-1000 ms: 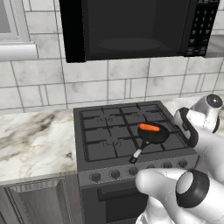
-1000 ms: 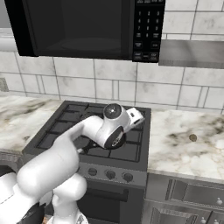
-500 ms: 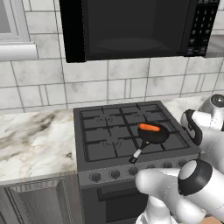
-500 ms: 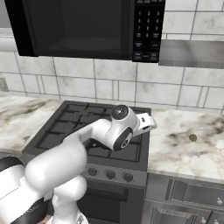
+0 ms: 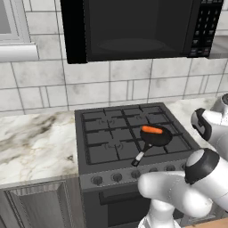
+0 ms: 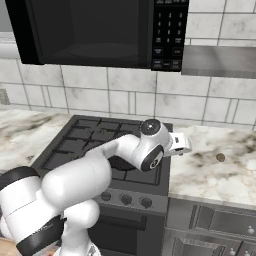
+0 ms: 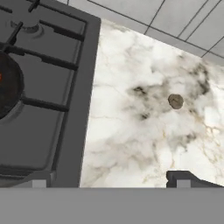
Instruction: Put the carrot and garlic in the pan. Then turn on the front right burner and set the heat to medium.
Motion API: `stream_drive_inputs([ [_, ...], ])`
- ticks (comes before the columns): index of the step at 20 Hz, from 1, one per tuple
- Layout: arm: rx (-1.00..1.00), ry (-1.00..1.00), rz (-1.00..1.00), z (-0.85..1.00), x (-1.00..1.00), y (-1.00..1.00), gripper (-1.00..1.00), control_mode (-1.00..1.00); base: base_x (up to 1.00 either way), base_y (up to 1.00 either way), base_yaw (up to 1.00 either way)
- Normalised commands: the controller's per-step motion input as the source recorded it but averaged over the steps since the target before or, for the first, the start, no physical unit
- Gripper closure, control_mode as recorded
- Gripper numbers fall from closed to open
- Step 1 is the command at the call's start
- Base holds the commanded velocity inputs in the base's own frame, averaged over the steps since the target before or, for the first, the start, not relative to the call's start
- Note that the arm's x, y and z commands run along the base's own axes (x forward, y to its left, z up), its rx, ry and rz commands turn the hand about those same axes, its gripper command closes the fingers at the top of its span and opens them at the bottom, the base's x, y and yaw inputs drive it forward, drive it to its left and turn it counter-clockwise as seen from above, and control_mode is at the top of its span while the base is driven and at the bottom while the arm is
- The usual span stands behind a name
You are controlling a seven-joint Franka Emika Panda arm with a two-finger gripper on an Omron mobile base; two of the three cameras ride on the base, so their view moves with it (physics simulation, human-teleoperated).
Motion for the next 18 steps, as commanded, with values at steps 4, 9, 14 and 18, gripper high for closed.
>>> stream_drive_inputs([
  [4,0.08,0.0,-0.13,0.0,0.0,-0.42,-1.0,-1.0,0.0,0.0,0.0],
  [9,0.06,0.0,-0.14,0.0,0.0,-0.36,-1.0,-1.0,0.0,0.0,0.0],
  [14,0.05,-0.02,-0.16,0.0,0.0,-0.36,-1.0,-1.0,0.0,0.0,0.0],
  [18,0.03,0.0,-0.14,0.0,0.0,-0.29,-1.0,-1.0,0.0,0.0,0.0],
])
